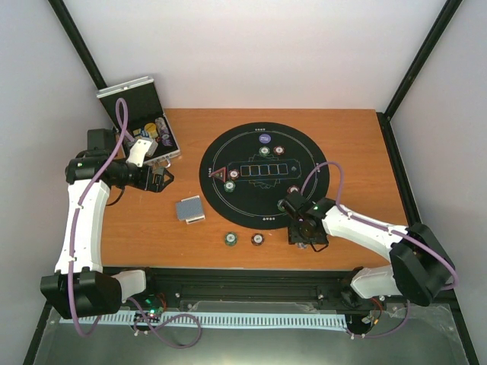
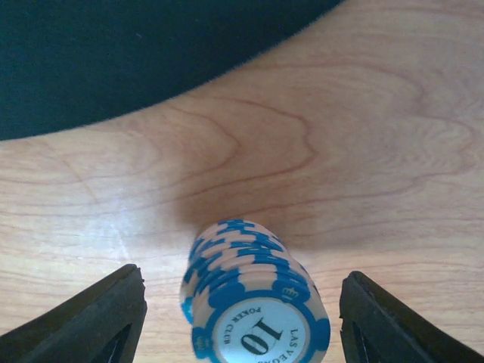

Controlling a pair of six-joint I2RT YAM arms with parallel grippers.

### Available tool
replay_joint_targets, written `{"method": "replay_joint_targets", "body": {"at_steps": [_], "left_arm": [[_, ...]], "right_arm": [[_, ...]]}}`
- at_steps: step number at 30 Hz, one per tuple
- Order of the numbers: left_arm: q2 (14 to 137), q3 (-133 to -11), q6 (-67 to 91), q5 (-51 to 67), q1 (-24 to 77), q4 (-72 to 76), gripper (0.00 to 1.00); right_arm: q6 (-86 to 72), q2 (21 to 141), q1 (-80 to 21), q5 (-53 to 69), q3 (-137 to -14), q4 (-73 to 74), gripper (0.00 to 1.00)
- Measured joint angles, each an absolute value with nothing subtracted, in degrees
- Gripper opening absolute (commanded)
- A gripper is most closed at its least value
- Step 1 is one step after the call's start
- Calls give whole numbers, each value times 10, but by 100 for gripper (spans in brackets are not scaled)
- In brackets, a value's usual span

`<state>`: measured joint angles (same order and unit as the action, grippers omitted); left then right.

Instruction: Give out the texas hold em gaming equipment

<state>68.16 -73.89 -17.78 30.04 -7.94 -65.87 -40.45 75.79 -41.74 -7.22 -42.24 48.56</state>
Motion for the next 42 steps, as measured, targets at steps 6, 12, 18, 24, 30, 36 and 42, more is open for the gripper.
{"method": "replay_joint_targets", "body": {"at_steps": [6,12,18,24,30,36,42], "left_arm": [[682,-739,-178,300,-79,-659,100],[682,-739,-178,300,-79,-658,100],[682,-739,-178,300,-79,-658,100],[682,-739,-178,300,-79,-658,100],[682,-738,-178,301,-79,-658,100],[682,-738,-178,301,-79,-658,100],[682,-738,-178,301,-79,-658,100]], "right_arm": [[-414,762,-418,-73,-410,478,63],[-416,762,-419,-74,-409,467,51],[-415,762,-419,-79,-409,466,40],[-414,761,-420,-84,-410,469,31],[-412,760,-420,-95,-431,496,30],[-403,745,-420,-105,-481,530,29],[-386,758,-421,-109,-556,555,29]]}}
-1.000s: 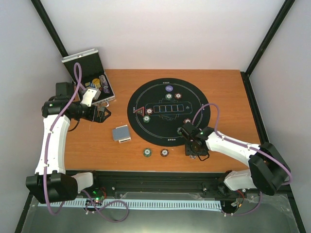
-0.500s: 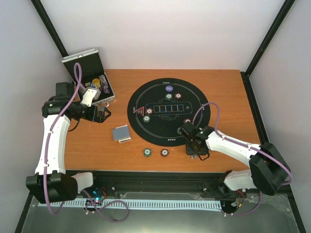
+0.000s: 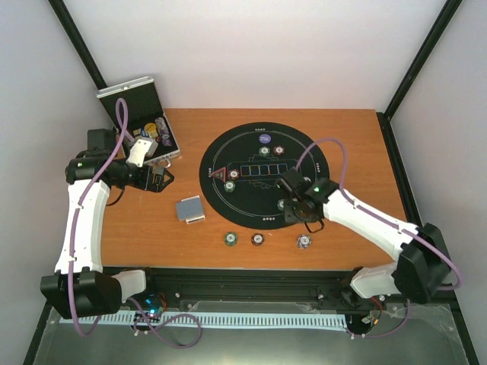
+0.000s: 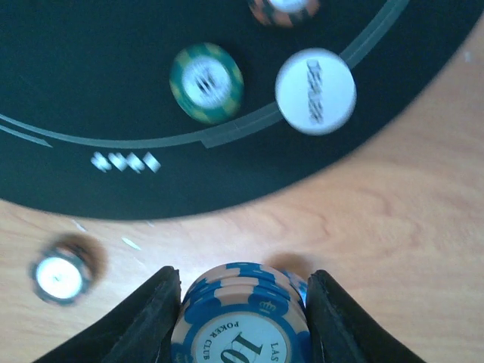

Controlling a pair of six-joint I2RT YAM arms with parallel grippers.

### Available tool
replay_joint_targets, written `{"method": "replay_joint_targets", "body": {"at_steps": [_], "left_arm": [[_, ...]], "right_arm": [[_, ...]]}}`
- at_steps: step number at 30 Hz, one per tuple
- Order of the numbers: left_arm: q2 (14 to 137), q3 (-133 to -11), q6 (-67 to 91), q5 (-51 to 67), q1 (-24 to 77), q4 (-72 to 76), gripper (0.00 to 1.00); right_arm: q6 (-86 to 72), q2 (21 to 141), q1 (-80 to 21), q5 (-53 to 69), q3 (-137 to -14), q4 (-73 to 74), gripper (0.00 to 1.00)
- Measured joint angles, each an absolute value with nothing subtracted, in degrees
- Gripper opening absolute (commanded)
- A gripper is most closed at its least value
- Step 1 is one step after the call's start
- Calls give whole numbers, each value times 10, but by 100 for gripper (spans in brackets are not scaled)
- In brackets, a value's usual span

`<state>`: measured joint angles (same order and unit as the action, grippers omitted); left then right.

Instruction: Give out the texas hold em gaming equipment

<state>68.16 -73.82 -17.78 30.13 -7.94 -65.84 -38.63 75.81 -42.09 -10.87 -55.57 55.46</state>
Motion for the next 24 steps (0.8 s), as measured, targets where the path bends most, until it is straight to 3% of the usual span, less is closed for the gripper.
{"method": "replay_joint_targets", "body": {"at_steps": [16,24], "left_arm": [[682,-738,-178,301,-79,-659,100],[682,-738,-178,301,-79,-659,100]], "right_arm": [[-280,1199,-424,-93,-1030,544,27],[-250,1364,-419,-73,-1220,578,26]]}}
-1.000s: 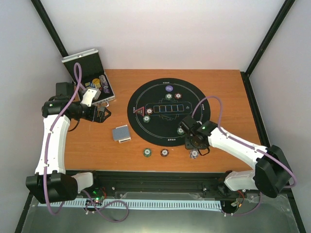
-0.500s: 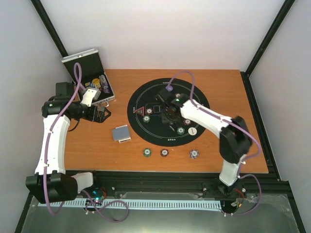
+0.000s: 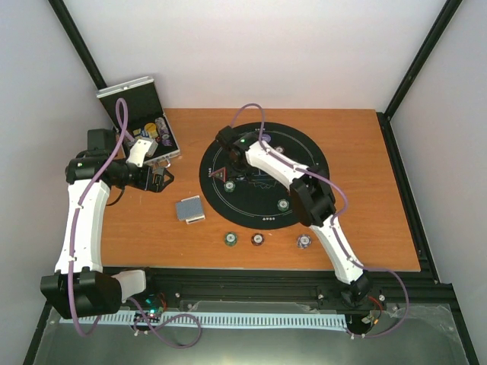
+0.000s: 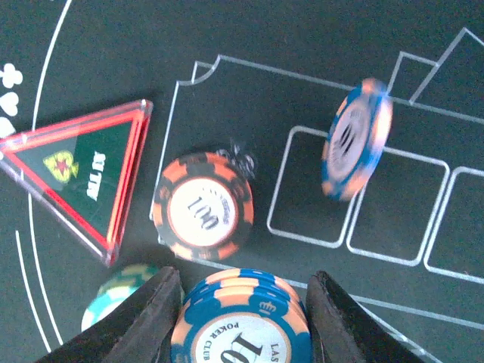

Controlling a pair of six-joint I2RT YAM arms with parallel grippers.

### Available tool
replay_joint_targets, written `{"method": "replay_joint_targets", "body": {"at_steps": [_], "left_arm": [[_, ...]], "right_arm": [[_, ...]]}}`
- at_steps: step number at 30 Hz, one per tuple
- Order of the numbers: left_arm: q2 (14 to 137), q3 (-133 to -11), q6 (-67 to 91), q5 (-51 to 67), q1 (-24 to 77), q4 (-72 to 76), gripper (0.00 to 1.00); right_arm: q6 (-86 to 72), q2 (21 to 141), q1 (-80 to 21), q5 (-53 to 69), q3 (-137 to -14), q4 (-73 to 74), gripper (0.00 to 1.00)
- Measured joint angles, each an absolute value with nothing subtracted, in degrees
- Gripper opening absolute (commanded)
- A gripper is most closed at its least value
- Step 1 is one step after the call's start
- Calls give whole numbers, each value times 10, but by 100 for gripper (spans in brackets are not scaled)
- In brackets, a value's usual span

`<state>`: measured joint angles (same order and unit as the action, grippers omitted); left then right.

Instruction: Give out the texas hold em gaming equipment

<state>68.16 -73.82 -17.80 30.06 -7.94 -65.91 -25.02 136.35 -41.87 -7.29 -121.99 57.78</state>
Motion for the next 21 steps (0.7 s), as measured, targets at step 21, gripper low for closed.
{"method": "replay_joint_targets", "body": {"at_steps": [21], "left_arm": [[696,-729,-178,298,-79,-651,100]], "right_arm": [[-219,1479,-343,-2,-1373,553,27]]}}
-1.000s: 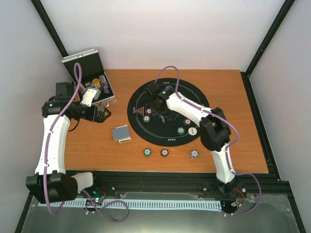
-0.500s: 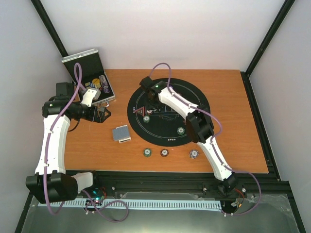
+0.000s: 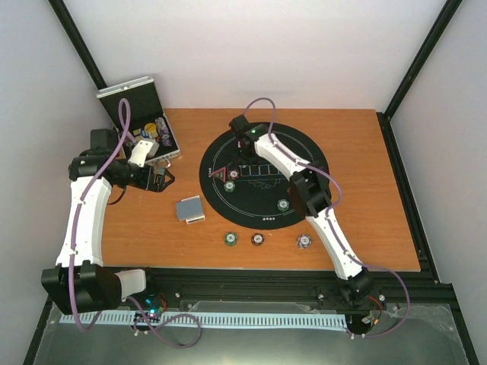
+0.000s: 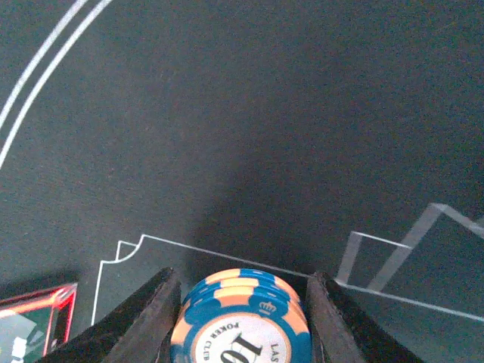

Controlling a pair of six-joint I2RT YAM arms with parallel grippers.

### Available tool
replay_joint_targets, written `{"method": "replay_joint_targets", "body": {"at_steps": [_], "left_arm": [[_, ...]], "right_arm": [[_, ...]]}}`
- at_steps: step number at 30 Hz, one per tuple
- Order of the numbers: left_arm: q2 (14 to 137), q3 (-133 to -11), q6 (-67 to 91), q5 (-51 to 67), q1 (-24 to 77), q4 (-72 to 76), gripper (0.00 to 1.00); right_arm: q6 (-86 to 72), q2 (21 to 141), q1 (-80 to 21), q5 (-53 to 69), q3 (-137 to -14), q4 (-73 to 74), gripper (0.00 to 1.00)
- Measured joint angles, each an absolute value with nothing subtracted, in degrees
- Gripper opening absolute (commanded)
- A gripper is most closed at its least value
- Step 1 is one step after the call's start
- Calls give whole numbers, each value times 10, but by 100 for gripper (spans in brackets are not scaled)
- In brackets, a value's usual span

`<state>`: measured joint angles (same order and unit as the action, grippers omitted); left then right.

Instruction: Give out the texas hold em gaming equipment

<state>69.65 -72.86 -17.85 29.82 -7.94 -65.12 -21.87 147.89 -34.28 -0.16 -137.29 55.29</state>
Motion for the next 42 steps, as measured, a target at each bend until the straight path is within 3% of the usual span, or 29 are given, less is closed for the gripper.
{"method": "replay_joint_targets", "body": {"at_steps": [10,14,21,32,38,42], "left_arm": [[703,-727,-180,298,-79,-643,100],[705,-726,-181,298,-79,-643,100],[708,-723,-181,298,-79,-642,100],[708,-722,-181,298,-79,-641,100],[708,-722,-181,298,-79,-642,100],[707,-723,-181,298,-79,-643,100]], "right_arm": [[-233,1534,-361,48,-1432,522,29],[-235,1536,-360,56,-1434,518,35],[-234,1536,-361,59,-1435,518,56],[-220,1514,-351,38,-1434,546,61],[-197,1363,-339,-14,-1318,571,67],[-196,1145,-345,-50,-1075,547,70]]}}
